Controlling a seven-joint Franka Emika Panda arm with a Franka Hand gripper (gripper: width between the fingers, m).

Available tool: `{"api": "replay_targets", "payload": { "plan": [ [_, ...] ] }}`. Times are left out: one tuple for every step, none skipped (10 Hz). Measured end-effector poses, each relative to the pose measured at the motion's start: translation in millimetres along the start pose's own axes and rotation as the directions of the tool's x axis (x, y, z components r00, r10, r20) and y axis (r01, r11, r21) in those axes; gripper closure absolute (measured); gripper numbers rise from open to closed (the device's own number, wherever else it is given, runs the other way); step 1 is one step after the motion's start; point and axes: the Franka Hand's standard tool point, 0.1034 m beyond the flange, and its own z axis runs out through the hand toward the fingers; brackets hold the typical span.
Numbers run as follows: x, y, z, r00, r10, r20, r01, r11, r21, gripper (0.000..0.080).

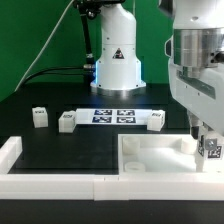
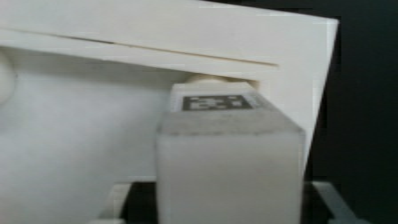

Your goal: Assemble one leg

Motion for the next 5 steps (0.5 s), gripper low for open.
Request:
{"api": "replay_targets", "payload": {
  "plan": [
    [-0.2, 0.1, 0.0, 1.0, 0.011, 0.0, -0.011, 1.0, 0.0, 0.0509],
    [-0.2, 0.2, 0.4, 1.0, -0.022, 0.0, 0.022, 1.0, -0.001, 0.0509],
    [-0.8, 0.2, 0.5, 1.0, -0.023, 0.001, 0.023, 1.0, -0.001, 0.0326],
    [-3.8, 1.7, 0.2, 0.993, -0.118, -0.004, 0.118, 0.993, -0.018, 0.0326],
    [-9.3, 3.5, -0.9, 0.963, -0.27, -0.009, 0.269, 0.961, -0.056, 0.0186]
  ]
}}
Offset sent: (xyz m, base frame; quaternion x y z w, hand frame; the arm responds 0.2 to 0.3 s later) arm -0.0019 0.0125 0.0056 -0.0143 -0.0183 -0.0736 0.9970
